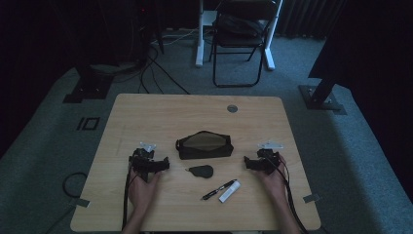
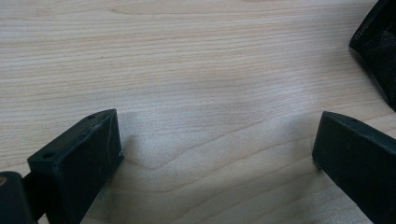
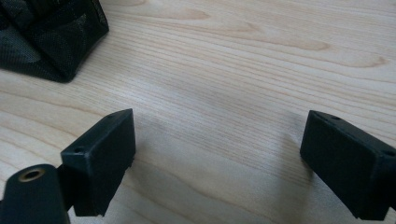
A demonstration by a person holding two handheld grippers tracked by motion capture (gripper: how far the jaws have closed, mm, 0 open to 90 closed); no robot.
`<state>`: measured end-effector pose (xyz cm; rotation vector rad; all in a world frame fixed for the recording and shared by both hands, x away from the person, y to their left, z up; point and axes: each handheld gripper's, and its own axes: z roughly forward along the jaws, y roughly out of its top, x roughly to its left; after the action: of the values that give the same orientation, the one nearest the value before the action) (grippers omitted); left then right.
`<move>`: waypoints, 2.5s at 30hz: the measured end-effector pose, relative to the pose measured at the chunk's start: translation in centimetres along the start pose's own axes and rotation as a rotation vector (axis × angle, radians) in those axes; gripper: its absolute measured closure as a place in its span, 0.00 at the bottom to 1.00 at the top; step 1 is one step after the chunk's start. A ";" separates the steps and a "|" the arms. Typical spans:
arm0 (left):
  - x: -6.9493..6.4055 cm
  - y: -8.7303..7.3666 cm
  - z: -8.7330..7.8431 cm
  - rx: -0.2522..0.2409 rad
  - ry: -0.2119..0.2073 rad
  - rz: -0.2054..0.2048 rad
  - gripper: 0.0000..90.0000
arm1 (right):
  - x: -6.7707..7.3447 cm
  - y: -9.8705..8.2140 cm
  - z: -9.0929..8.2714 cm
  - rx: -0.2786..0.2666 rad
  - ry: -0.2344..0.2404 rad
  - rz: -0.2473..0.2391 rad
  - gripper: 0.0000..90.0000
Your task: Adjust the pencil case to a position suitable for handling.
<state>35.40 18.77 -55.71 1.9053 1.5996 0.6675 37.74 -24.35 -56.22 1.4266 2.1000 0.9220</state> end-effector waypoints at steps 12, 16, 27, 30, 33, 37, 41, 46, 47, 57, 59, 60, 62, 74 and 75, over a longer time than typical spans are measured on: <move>-0.1 -0.1 -0.1 0.001 0.009 -0.006 0.02 | -0.1 0.2 0.1 -0.001 -0.004 0.002 0.15; -0.2 -0.1 -0.1 0.000 0.009 -0.009 0.02 | -0.1 0.2 0.1 0.000 -0.003 0.001 0.15; -0.2 -0.2 -0.2 -0.001 0.009 -0.007 0.02 | 0.4 0.7 -1.3 -0.013 0.024 -0.019 0.35; -0.2 -0.2 -0.1 -0.001 0.009 -0.007 0.02 | 0.9 1.1 -1.9 -0.037 0.035 -0.037 0.34; -0.2 -0.2 -0.1 -0.001 0.009 -0.007 0.02 | 1.3 1.4 -2.4 -0.050 0.051 -0.059 0.36; -0.2 -0.2 -0.2 -0.001 0.009 -0.007 0.02 | 2.1 1.8 -2.9 -0.039 0.059 -0.109 0.40; -0.2 -0.2 -0.2 0.000 0.009 -0.007 0.02 | 2.4 2.1 -3.2 -0.048 0.068 -0.126 0.42; -0.2 -0.2 -0.2 0.000 0.009 -0.007 0.02 | 3.0 2.7 -3.9 -0.080 0.061 -0.151 0.42; -0.2 -0.2 -0.2 0.000 0.009 -0.007 0.02 | 3.1 2.9 -4.0 -0.086 0.062 -0.156 0.42; -0.2 -0.2 -0.2 0.000 0.009 -0.007 0.02 | 3.7 4.8 -4.3 -0.122 0.080 -0.184 0.42; -0.2 -0.2 -0.2 0.000 0.009 -0.007 0.02 | 3.8 5.2 -4.1 -0.128 0.084 -0.186 0.42; -0.2 -0.2 -0.2 0.000 0.009 -0.007 0.02 | 3.8 5.5 -4.0 -0.132 0.087 -0.186 0.42; -0.2 -0.2 -0.2 0.000 0.009 -0.007 0.02 | 3.9 5.9 -3.8 -0.136 0.092 -0.186 0.42; -0.2 -0.2 -0.1 -0.001 0.009 -0.009 0.02 | 5.5 8.4 -1.2 -0.129 0.116 -0.223 0.43; -0.2 -0.2 -0.1 -0.001 0.009 -0.009 0.02 | 5.6 8.5 -1.0 -0.125 0.116 -0.228 0.43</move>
<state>35.15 18.61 -55.73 1.8955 1.6118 0.6739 40.44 -17.33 -49.27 1.0694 2.1900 1.0444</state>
